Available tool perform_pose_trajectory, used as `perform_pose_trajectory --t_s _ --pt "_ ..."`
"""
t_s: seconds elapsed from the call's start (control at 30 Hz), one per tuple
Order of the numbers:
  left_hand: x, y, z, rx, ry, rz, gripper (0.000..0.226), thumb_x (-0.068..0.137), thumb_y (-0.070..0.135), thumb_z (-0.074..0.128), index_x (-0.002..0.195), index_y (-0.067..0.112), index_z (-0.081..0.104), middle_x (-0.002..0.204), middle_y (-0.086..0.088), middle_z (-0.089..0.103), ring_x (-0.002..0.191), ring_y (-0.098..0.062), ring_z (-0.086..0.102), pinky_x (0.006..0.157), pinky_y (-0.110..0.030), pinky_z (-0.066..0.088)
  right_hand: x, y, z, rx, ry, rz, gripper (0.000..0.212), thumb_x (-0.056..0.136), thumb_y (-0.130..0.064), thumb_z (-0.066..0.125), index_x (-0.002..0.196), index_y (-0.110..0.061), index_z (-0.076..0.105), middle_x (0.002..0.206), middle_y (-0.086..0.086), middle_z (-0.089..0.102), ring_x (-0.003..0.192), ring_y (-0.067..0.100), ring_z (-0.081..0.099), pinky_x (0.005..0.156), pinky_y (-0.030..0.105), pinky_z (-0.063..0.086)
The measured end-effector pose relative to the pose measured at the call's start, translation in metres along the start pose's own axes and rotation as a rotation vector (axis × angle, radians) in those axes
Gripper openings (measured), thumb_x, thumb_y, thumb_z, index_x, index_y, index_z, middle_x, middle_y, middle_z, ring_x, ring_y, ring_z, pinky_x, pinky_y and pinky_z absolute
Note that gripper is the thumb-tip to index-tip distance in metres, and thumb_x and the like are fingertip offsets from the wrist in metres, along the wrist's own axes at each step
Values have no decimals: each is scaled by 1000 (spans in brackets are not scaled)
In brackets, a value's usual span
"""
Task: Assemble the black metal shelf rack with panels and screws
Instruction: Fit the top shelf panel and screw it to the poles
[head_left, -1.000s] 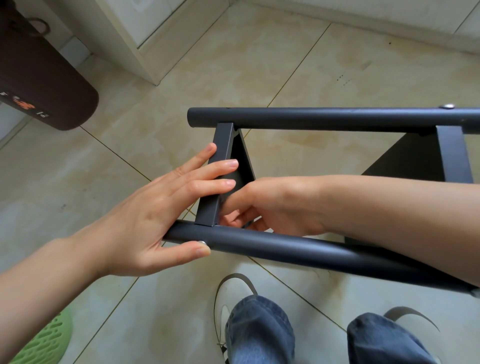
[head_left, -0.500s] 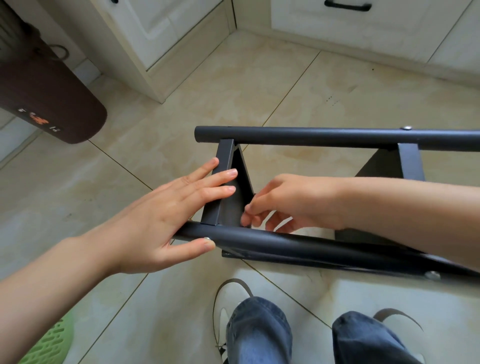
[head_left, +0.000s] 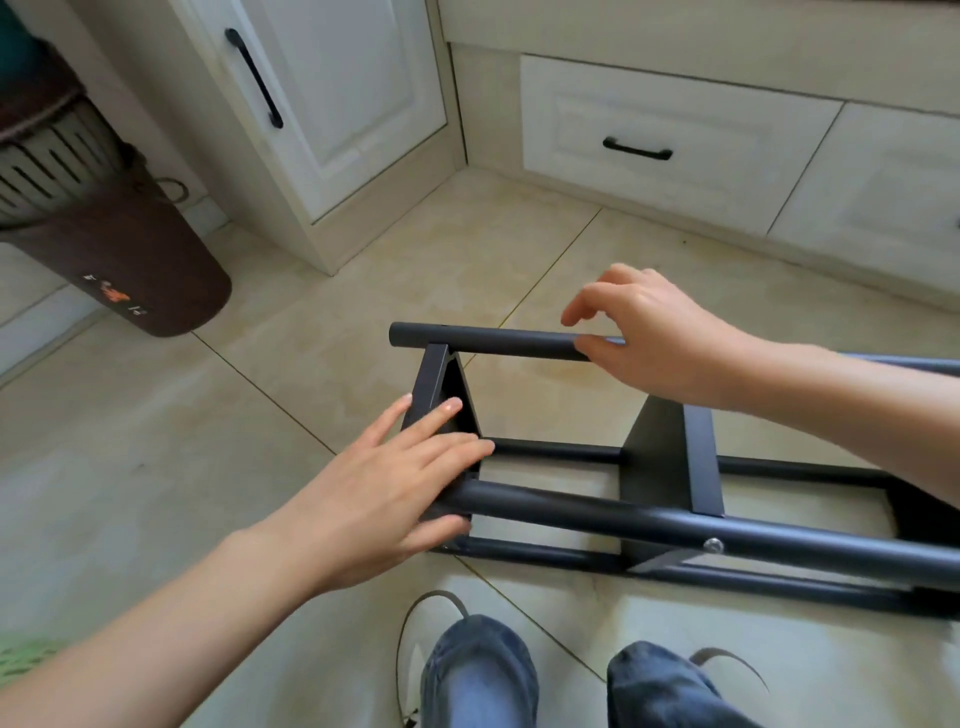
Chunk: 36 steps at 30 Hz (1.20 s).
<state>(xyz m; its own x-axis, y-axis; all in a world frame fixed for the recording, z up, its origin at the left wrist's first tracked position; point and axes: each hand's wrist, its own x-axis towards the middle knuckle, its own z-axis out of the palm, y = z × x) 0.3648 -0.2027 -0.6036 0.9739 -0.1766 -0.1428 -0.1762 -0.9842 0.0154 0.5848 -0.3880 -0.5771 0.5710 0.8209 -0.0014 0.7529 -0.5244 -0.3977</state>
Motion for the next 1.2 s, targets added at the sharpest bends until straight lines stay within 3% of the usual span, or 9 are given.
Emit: perform_pose_trajectory --t_s 0.1,0.17,0.3,0.4,0.5,0.6,0.77,0.87,1.2 --pt "6 15 5 84 84 51 57 88 45 66 138 19 57 126 6 69 131 -18 56 116 -54 33 4 18 2 -34 -64 61 33 98 -36 54 127 -21 59 125 3 53 113 23 48 90 29 37" --pt "8 19 8 75 133 61 50 81 37 77 127 19 65 108 7 73 109 -17 68 108 -55 44 4 24 3 -22 -102 92 35 98 -40 53 125 -19 60 119 3 58 104 20 52 87 27 38" --pt "13 20 13 143 209 96 23 84 27 71 106 18 69 81 7 65 78 -17 65 108 -53 45 3 30 8 -15 -185 154 34 98 -47 50 119 -23 61 106 2 64 97 25 57 89 41 50" --pt "17 26 17 144 256 95 29 72 6 80 99 12 70 75 2 60 68 -19 60 101 -42 53 7 30 10 4 -179 192 30 99 -46 48 117 -26 61 105 2 63 96 27 58 88 45 51" --pt "26 41 17 92 216 35 46 56 1 87 95 15 69 72 4 57 60 -17 54 61 -28 51 9 31 13 9 -179 197 29 100 -44 48 117 -26 62 102 1 61 95 27 56 88 46 51" --pt "31 49 14 165 172 27 52 45 3 89 91 16 69 69 4 55 54 -16 52 47 -26 36 9 30 13 36 -174 196 29 101 -40 49 118 -23 65 101 1 62 94 26 57 88 44 51" --pt "27 41 -12 219 295 50 34 59 -2 70 89 14 68 69 0 56 56 -19 53 49 -28 33 12 22 -10 89 -118 163 28 101 -35 53 116 -16 67 97 3 67 85 21 60 71 30 43" --pt "28 29 -45 271 356 53 28 65 1 59 89 13 68 72 -2 58 59 -23 55 50 -31 39 19 11 -41 131 -52 143 28 100 -36 54 114 -15 67 96 3 70 85 20 65 77 35 53" --pt "20 15 -167 494 415 -12 26 66 -3 72 86 14 68 73 -5 61 67 -28 59 68 -39 50 9 -30 -133 335 206 97 28 101 -26 53 124 -13 61 101 7 66 92 26 64 87 44 56"
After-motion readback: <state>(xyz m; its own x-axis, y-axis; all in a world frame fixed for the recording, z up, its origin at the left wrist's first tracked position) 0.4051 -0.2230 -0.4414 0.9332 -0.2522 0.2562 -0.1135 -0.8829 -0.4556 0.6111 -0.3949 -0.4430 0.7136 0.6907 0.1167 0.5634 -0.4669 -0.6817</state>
